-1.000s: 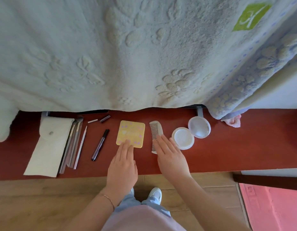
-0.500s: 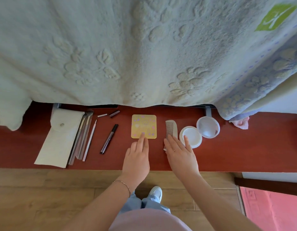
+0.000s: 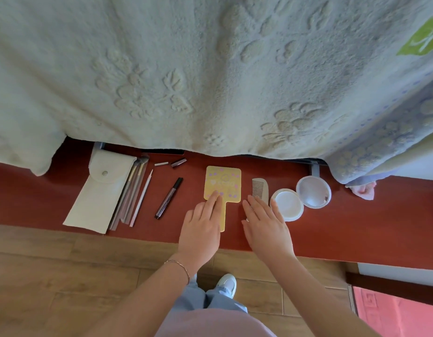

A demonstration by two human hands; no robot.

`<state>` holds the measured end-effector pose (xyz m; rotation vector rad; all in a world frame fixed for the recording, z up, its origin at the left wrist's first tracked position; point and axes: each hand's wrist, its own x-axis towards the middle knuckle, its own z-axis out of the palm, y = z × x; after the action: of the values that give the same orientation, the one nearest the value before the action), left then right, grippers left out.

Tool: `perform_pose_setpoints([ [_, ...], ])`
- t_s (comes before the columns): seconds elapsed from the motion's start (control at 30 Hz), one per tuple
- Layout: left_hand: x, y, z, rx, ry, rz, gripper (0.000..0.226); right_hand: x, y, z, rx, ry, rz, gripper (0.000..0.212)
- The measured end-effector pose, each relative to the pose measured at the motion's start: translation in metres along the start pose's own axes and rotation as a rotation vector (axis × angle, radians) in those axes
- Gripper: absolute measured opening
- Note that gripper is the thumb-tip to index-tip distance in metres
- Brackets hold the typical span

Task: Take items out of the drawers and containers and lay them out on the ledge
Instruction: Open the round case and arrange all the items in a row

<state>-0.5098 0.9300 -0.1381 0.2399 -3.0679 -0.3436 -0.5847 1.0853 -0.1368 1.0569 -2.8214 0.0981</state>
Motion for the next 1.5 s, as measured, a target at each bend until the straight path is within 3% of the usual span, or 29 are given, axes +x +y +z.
perform_pose_setpoints([
  [0.17,-0.007,-0.040,-0.018,0.063,0.018,-0.227,0.052,0.025,-0.021,-0.007,0.187,0.048,-0.054,0.035],
  [0.33,-0.011,-0.076,-0.031,0.069,-0.032,-0.287,0.044,0.067,-0.034,-0.011,0.337,0.049,-0.037,0.029],
  [0.53,-0.004,-0.090,-0.031,-0.067,-0.071,-0.223,0.046,0.113,-0.057,-0.020,0.346,-0.259,0.037,0.046],
  [0.83,-0.003,-0.077,-0.027,-0.205,-0.154,-0.177,0.043,0.093,-0.063,0.003,0.248,-0.419,0.115,0.059],
  [1.07,-0.002,-0.062,-0.024,-0.246,-0.168,-0.134,0.043,0.087,-0.057,0.002,0.250,-0.407,0.119,0.058],
  [1.27,-0.007,-0.065,-0.027,-0.249,-0.125,-0.114,0.044,0.110,-0.074,-0.002,0.391,-0.174,0.053,0.040],
  [1.37,-0.011,-0.070,-0.027,-0.282,-0.111,-0.130,0.044,0.134,-0.090,-0.001,0.446,-0.072,-0.073,0.035],
  [1.5,-0.017,-0.072,-0.025,-0.347,-0.092,-0.097,0.040,0.161,-0.098,0.005,0.309,-0.128,-0.221,0.038],
])
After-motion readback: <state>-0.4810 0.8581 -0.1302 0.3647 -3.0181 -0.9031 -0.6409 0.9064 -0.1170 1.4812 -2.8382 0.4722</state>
